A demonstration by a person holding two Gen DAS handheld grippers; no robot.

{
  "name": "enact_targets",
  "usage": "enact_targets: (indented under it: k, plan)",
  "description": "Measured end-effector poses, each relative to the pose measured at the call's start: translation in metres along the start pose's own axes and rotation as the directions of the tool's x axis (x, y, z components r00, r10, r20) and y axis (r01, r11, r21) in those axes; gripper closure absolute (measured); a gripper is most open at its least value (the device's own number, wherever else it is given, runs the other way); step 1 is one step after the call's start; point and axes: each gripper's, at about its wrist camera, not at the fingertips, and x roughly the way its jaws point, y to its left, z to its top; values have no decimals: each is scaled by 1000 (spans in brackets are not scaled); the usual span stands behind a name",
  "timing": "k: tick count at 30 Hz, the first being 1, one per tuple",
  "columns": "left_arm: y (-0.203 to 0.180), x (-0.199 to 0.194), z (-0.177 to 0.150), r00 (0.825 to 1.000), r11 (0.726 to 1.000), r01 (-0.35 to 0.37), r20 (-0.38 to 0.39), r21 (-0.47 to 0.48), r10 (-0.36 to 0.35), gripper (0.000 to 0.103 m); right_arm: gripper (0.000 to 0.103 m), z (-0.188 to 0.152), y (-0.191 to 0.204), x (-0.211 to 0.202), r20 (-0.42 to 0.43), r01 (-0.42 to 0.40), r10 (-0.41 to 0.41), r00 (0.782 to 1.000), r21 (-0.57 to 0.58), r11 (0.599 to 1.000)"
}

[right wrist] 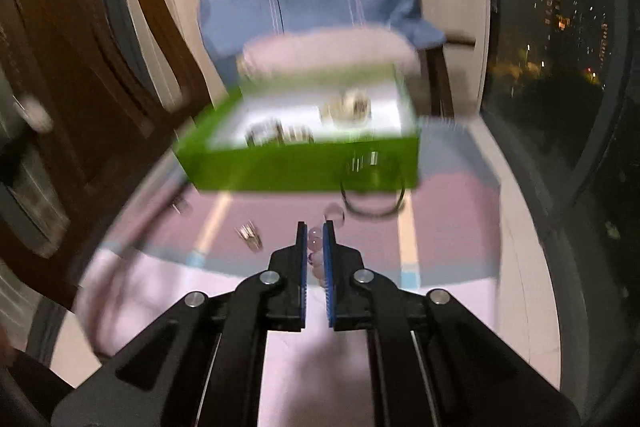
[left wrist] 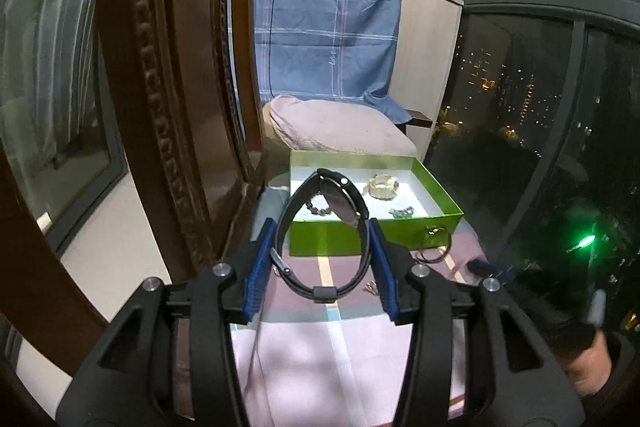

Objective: Organize jewelry
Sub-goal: 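Grasp the pink bead bracelet with the right gripper while the left holds the black watch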

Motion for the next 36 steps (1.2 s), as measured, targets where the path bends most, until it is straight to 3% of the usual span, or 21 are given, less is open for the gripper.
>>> enact_targets:
  k: [4,10,36]
  plan:
    - [-6,3,-6,1000,1000,25,-18,-1,-25,58,95,8,-7,-39,88,-32,29,996,30,999]
    - [-11,5,-6,999,999,46,-24,10,-46,58,95,11,-4,-56,135,-50,47,990,20,999]
    - [-23,15,-8,996,998,60,-68,36,-57,58,95,0,-8,-48,93,-47,46,995,8,999]
